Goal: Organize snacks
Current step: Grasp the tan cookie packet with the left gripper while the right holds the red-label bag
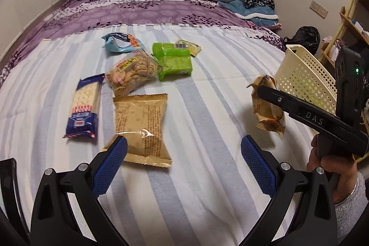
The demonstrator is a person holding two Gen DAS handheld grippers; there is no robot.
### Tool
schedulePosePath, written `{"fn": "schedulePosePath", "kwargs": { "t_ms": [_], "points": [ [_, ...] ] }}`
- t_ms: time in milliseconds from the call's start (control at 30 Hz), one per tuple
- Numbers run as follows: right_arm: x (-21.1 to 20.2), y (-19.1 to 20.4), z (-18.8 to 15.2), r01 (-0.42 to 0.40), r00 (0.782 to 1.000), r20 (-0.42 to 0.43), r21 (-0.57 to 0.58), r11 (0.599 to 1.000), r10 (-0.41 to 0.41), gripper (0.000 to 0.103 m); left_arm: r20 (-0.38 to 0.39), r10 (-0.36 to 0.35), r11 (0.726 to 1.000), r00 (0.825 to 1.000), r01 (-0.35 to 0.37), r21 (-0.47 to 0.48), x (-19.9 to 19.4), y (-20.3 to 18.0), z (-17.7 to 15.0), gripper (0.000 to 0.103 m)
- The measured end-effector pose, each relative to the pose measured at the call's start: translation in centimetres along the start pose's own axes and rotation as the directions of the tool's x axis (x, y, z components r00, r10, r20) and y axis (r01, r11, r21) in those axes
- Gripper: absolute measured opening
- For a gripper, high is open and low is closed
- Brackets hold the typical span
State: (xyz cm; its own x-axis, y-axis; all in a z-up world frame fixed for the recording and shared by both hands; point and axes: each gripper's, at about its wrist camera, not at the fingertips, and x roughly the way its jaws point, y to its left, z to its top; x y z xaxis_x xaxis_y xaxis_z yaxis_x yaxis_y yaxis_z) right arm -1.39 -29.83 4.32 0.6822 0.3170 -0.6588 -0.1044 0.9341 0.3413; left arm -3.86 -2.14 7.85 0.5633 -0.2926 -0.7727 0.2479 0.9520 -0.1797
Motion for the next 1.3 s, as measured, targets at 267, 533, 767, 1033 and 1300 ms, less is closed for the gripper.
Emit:
{"fn": "schedulePosePath", "kwargs": {
  "t_ms": [267, 533, 767, 1033, 1300],
  "points": [
    [0.2, 0.2, -0.3, -0.015, 1.0, -0.004, -0.002, 1.0, 0.015, 0.054, 0.001, 0.12, 0.992, 0.993, -0.12, -0.048, 1.1, 3.7, 1.0, 0.1],
    [0.0, 0.1, -0.4, -0.01, 1.0, -0.001, 0.005, 1.0, 0.01, 0.054, -0.025, 0.123, 0.991, 0.992, -0.124, -0.056, 3.5, 4.5, 1.4, 0.1],
    [0.1, 0.3, -0.5, -0.017, 1.0, -0.004, -0.005, 1.0, 0.017, 0.054, -0.042, 0.114, 0.993, 0.993, -0.116, -0.028, 5.3, 3.7, 1.8, 0.091],
    [-0.3, 0.2, -0.5, -0.015, 1.0, 0.004, -0.004, 1.0, 0.015, 0.054, -0.09, 0.136, 0.99, 0.987, -0.139, -0.03, 7.6, 3.9, 1.4, 0.063],
    [-0.9, 0.5, -0.3, -0.012, 1.0, 0.023, -0.011, 1.0, 0.012, 0.054, -0.061, 0.164, 0.986, 0.985, -0.164, 0.0, 6.6, 2.9, 1.6, 0.057]
  ]
}}
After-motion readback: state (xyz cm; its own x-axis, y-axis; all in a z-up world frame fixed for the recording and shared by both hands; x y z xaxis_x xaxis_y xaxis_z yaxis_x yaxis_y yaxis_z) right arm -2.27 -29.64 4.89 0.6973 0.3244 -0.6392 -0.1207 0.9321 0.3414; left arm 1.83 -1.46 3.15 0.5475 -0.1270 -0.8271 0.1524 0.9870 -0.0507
